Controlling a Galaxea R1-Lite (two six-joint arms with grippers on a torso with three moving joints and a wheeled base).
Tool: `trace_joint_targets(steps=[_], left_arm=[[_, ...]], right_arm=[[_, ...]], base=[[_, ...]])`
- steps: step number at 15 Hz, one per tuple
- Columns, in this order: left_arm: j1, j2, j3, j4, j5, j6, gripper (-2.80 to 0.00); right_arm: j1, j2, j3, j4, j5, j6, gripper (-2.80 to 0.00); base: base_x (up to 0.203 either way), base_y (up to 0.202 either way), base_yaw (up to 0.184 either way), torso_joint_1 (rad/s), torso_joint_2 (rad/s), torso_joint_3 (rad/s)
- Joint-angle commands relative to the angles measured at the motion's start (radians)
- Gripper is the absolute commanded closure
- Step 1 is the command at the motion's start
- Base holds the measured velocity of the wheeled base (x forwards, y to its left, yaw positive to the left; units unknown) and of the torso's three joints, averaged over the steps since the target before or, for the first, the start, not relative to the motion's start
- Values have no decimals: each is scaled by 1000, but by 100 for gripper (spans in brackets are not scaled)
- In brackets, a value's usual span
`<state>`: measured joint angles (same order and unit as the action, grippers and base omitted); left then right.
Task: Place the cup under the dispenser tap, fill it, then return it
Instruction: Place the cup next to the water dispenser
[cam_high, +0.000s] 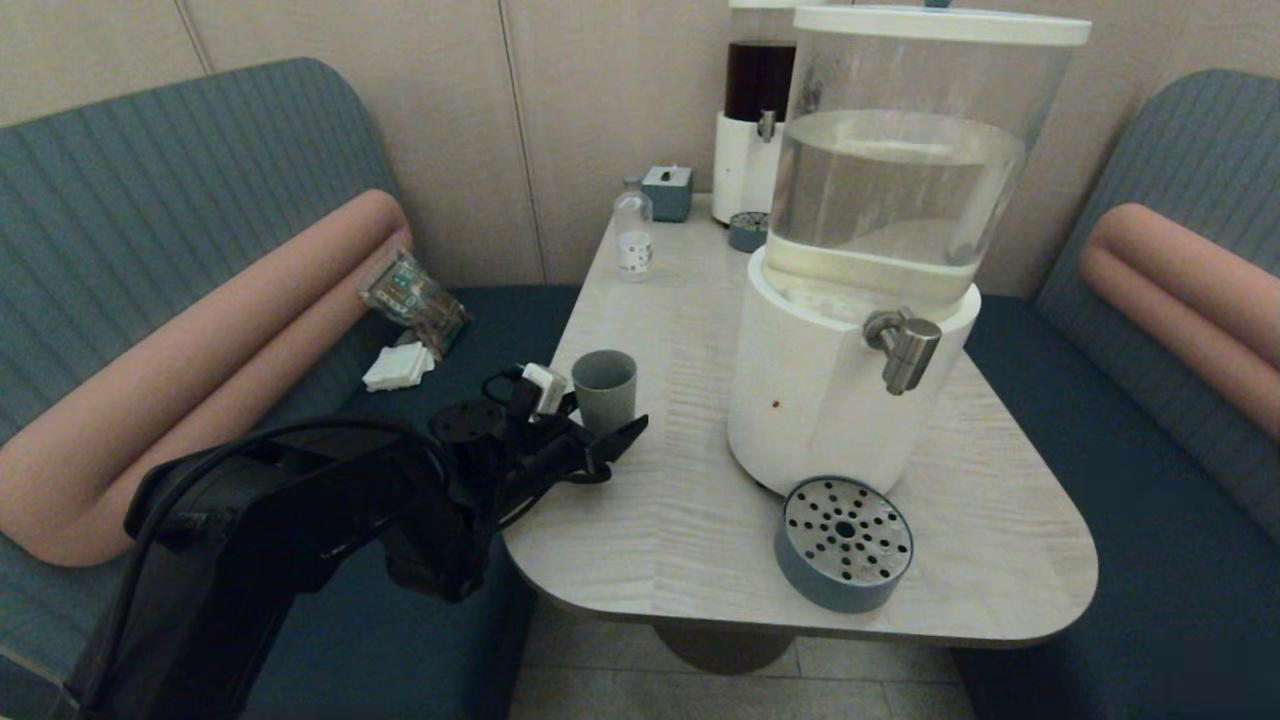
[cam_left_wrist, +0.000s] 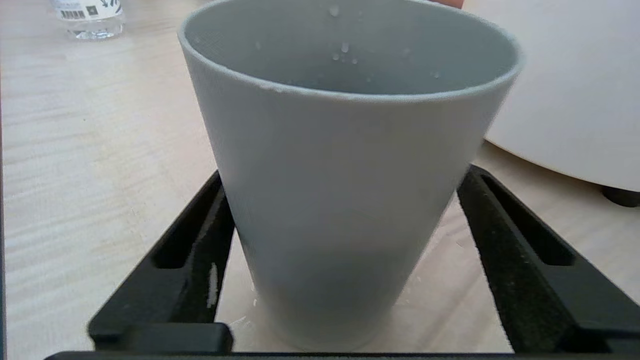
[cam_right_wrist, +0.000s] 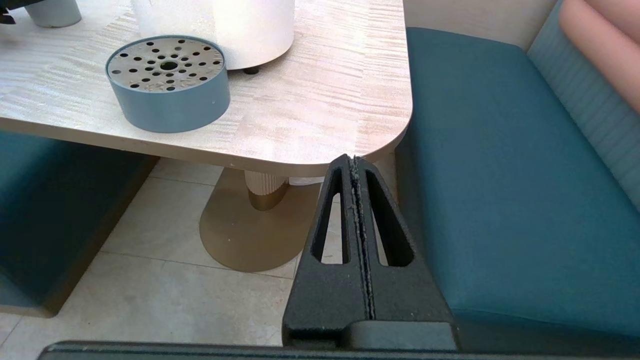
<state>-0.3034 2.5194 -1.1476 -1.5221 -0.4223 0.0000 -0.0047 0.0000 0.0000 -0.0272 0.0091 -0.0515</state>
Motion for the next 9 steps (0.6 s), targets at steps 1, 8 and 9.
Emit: trace_joint_targets(steps=[1,8,9], left_arm=[[0,-32,32,-8,-1,0,-280],[-2,-297,409,-8,-1,5,-280],[-3,-347,475,-8,-1,6,-280]], right_arm=[[0,2,13,0,0,-1,0],[0,2,14,0,0,-1,0],[0,2,14,0,0,-1,0]], base=[[0,0,0,0,0,0],[0,0,0,0,0,0],[0,0,0,0,0,0]])
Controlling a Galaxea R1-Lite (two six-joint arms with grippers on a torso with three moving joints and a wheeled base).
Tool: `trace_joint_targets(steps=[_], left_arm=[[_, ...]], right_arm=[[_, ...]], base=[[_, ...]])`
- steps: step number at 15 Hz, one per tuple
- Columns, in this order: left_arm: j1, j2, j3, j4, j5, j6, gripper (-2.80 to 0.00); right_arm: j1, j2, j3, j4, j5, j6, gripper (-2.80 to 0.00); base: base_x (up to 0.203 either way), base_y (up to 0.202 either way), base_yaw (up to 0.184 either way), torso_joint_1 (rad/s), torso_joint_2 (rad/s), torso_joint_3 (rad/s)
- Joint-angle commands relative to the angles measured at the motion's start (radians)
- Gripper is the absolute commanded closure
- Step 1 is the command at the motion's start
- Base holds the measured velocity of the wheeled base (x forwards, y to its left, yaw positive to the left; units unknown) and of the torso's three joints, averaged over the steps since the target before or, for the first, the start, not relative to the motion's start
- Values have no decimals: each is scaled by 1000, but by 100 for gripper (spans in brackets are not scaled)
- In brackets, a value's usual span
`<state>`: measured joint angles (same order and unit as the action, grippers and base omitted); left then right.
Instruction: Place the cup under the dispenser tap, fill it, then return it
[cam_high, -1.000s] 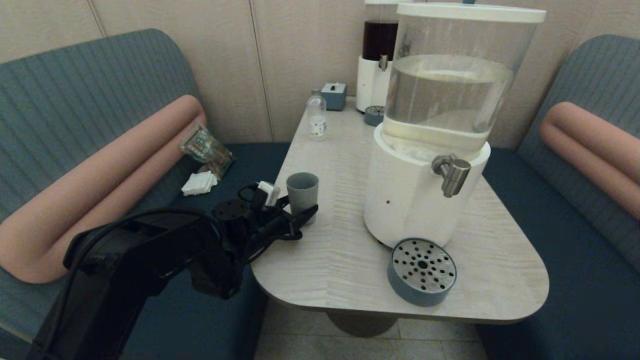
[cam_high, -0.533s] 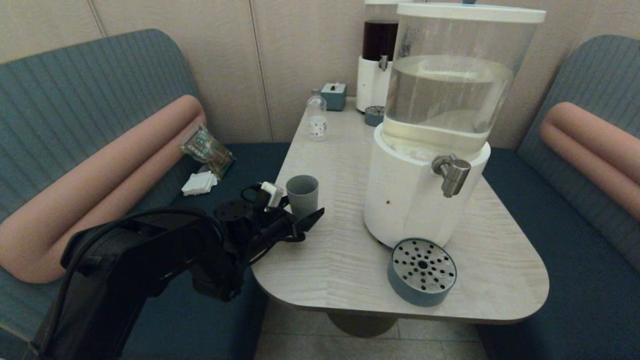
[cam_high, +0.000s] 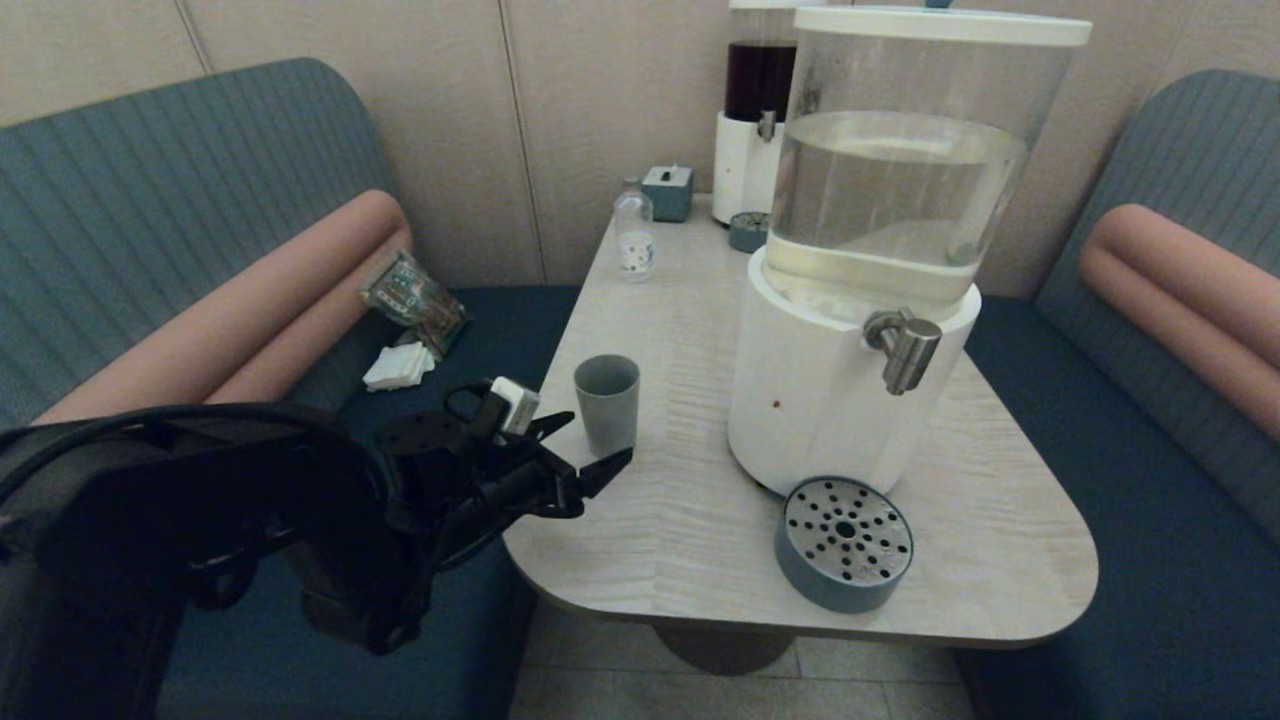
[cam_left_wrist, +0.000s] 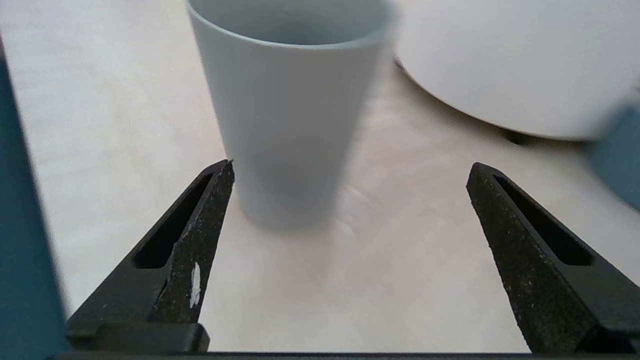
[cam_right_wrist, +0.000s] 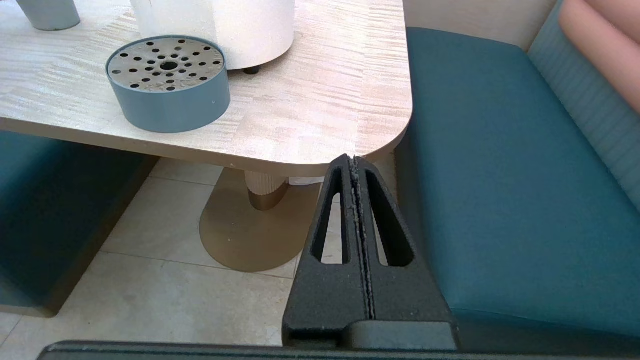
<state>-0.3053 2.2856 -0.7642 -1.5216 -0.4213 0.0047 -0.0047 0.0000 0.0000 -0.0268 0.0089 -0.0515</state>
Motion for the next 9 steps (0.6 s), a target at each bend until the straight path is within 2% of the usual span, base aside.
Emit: trace_joint_targets(steps=[1,6,7,9], left_arm=[[-2,-175,163,-8,-2,3,-280],[-3,-552,472,-8,1,2,-280],[-2,-647,517,-8,7,-1,0],[-2,-811,582,-7,33,-10,0]], right_arm=[[0,2,13,-1,0,-1,0],[0,2,12,-1,0,-1,0],[0,2,14,-1,0,-1,0],[0,2,14,-1,0,-1,0]], base=[[0,0,0,0,0,0],[0,0,0,0,0,0],[0,0,0,0,0,0],[0,0,0,0,0,0]])
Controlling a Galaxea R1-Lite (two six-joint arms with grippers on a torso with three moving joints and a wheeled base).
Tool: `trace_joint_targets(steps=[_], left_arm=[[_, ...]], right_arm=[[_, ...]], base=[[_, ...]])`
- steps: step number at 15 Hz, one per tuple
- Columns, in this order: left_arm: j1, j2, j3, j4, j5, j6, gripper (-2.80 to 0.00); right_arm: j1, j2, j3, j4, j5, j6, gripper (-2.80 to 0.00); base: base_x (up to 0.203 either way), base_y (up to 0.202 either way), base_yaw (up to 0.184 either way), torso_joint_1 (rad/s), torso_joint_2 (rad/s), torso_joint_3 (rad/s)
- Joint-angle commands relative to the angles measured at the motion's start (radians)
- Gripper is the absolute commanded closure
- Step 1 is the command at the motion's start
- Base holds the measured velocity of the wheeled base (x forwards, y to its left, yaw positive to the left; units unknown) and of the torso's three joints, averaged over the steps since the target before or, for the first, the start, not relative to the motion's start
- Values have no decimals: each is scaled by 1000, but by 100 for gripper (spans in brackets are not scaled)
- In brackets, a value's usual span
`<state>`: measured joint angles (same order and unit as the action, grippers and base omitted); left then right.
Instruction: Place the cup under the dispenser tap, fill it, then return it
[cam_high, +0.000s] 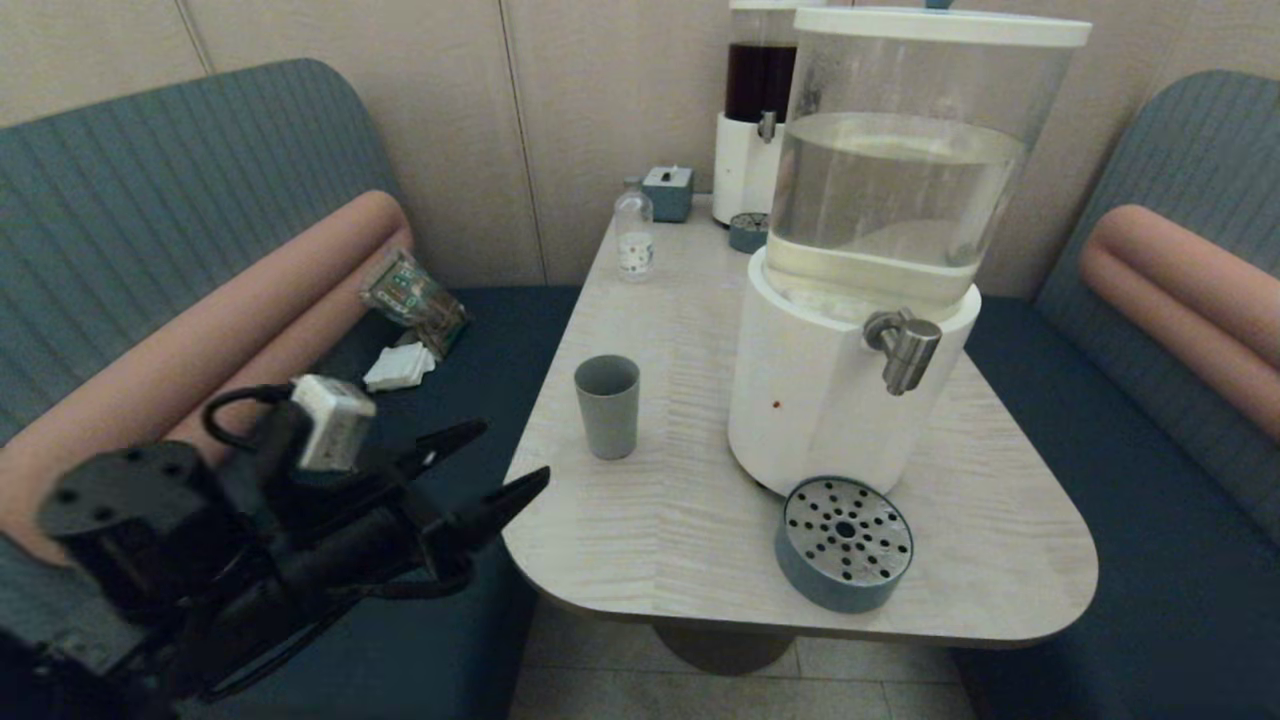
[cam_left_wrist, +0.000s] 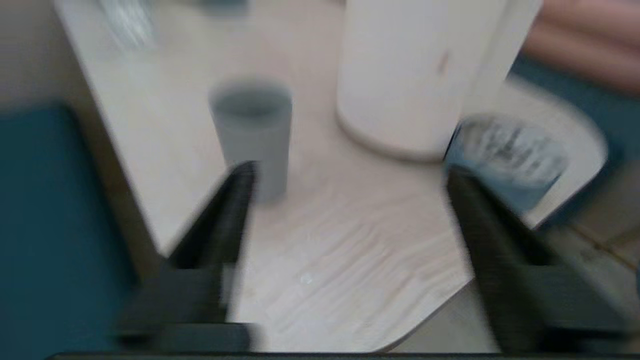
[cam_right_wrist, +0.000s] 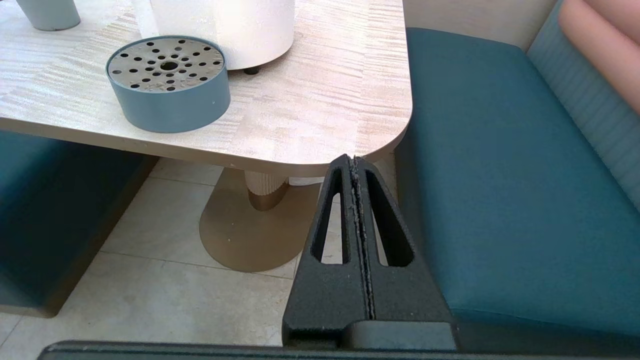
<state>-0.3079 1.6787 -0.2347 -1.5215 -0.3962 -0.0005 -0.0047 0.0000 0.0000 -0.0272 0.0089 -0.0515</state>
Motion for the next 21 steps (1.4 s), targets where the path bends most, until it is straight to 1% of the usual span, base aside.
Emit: trace_joint_targets(steps=[1,2,4,5,6,8,9,10,11,12,13,15,16,17,18,19,20,21], left_arm=[[4,-280,76,-3,35,-14,0],[8,-350,89,5,87,-24,0],[17,-480,95,30,241,-56,0],[30,-543,99,44,297,-73,0],[69,-599,103,54,325,-83,0],[219,-712,105,85,345,-92,0],[264,-791,106,120,349,-93,0],[287,-873,107,172,352,-93,0],[302,-967,105,252,352,-91,0],[310,-1065,98,360,348,-91,0],[316,-1164,84,492,342,-92,0],[320,-1371,29,855,319,-97,0],[321,-1461,0,1015,301,-97,0],[322,-1557,-22,1154,279,-92,0],[322,-1633,-31,1263,266,-69,0],[322,-1674,-23,1300,271,-23,0],[323,-1684,19,1308,297,35,0],[323,-1681,101,1306,322,81,0]], right_arm=[[0,2,14,0,0,-1,0],[0,2,14,0,0,-1,0],[0,2,13,0,0,-1,0],[0,2,14,0,0,-1,0],[0,2,14,0,0,-1,0],[0,2,14,0,0,-1,0],[0,2,13,0,0,-1,0],[0,2,13,0,0,-1,0],[0,2,14,0,0,-1,0],[0,2,13,0,0,-1,0],[0,2,12,0,0,-1,0],[0,2,14,0,0,-1,0],[0,2,12,0,0,-1,0],[0,2,14,-2,0,-1,0],[0,2,14,0,0,-1,0],[0,2,14,0,0,-1,0],[0,2,14,0,0,-1,0],[0,2,14,0,0,-1,0]], base=[[0,0,0,0,0,0],[0,0,0,0,0,0],[0,0,0,0,0,0],[0,0,0,0,0,0],[0,0,0,0,0,0],[0,0,0,0,0,0],[0,0,0,0,0,0],[0,0,0,0,0,0],[0,0,0,0,0,0],[0,0,0,0,0,0],[0,0,0,0,0,0],[0,0,0,0,0,0],[0,0,0,0,0,0],[0,0,0,0,0,0],[0,0,0,0,0,0],[0,0,0,0,0,0],[0,0,0,0,0,0],[0,0,0,0,0,0]])
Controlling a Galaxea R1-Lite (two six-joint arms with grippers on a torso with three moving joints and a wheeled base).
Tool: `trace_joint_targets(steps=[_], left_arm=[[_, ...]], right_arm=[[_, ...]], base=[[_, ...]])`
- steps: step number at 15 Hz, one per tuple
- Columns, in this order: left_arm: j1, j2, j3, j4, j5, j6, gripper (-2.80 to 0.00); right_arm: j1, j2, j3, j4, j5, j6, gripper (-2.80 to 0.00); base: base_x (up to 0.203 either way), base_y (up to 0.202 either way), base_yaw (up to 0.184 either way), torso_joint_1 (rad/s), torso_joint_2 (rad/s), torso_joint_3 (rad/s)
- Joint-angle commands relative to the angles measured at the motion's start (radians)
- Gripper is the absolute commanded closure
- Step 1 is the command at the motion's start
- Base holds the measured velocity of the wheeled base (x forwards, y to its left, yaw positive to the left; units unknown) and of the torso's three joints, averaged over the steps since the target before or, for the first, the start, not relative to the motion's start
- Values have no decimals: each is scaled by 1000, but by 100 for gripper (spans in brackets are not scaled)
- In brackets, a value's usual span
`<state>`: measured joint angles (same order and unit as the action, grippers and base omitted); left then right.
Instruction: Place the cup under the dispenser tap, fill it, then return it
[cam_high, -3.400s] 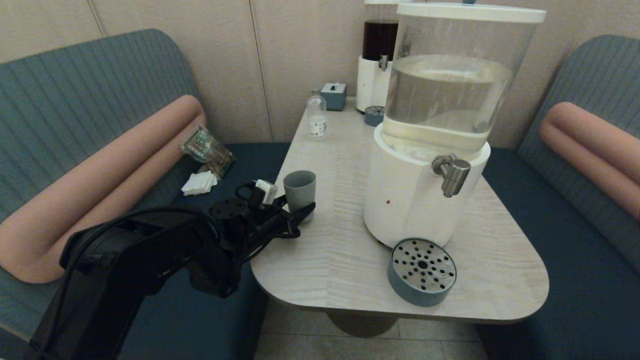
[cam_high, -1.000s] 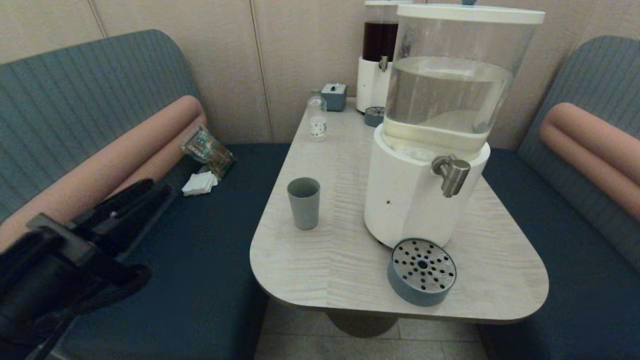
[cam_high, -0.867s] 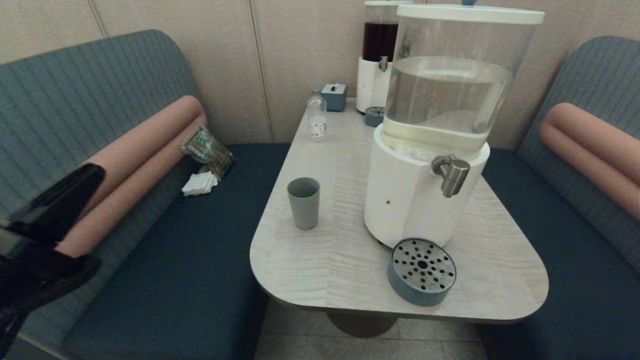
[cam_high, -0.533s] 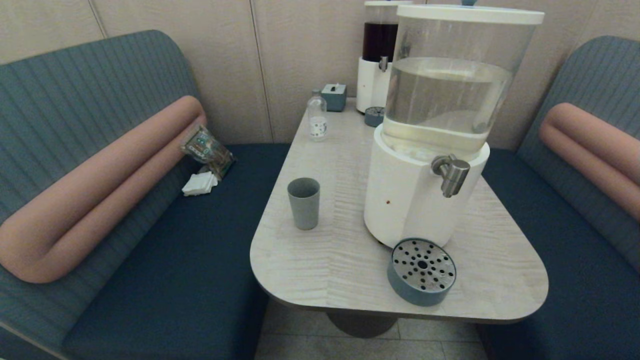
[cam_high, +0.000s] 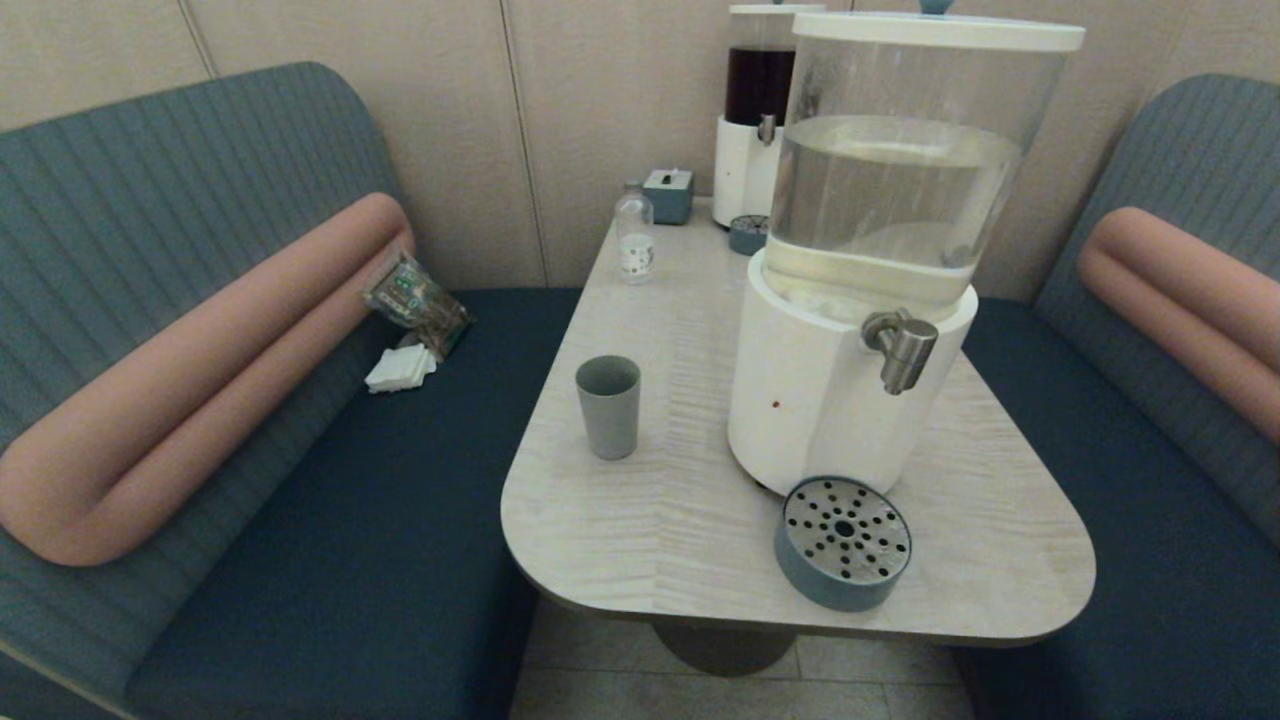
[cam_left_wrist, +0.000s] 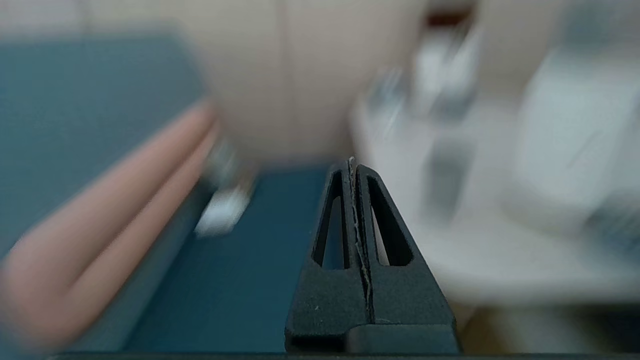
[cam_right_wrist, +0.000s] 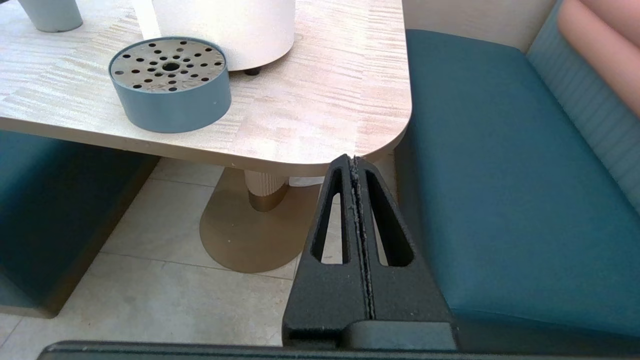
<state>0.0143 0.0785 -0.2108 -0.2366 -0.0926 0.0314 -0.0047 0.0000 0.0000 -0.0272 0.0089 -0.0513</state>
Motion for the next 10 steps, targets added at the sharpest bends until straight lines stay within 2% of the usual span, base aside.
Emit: trace_joint_targets(steps=[1,2,3,4,5,7,8,10], left_arm=[[1,-79,160,26,37,101,0],[1,-77,207,63,53,136,0],[1,-76,216,162,75,166,0],[1,-76,205,231,93,180,0],[1,-75,200,247,91,185,0],[1,-75,205,295,25,170,0],[1,-75,192,331,34,150,0],[1,-75,199,313,36,142,0]], right_arm=[[0,2,14,0,0,-1,0],[0,2,14,-2,0,-1,0],[0,2,14,0,0,-1,0],[0,2,14,0,0,-1,0],[-1,2,14,0,0,-1,0],[0,2,14,0,0,-1,0],[0,2,14,0,0,-1,0],[0,2,14,-2,0,-1,0]], base=[[0,0,0,0,0,0],[0,0,0,0,0,0],[0,0,0,0,0,0],[0,0,0,0,0,0],[0,0,0,0,0,0],[0,0,0,0,0,0],[0,0,0,0,0,0],[0,0,0,0,0,0]])
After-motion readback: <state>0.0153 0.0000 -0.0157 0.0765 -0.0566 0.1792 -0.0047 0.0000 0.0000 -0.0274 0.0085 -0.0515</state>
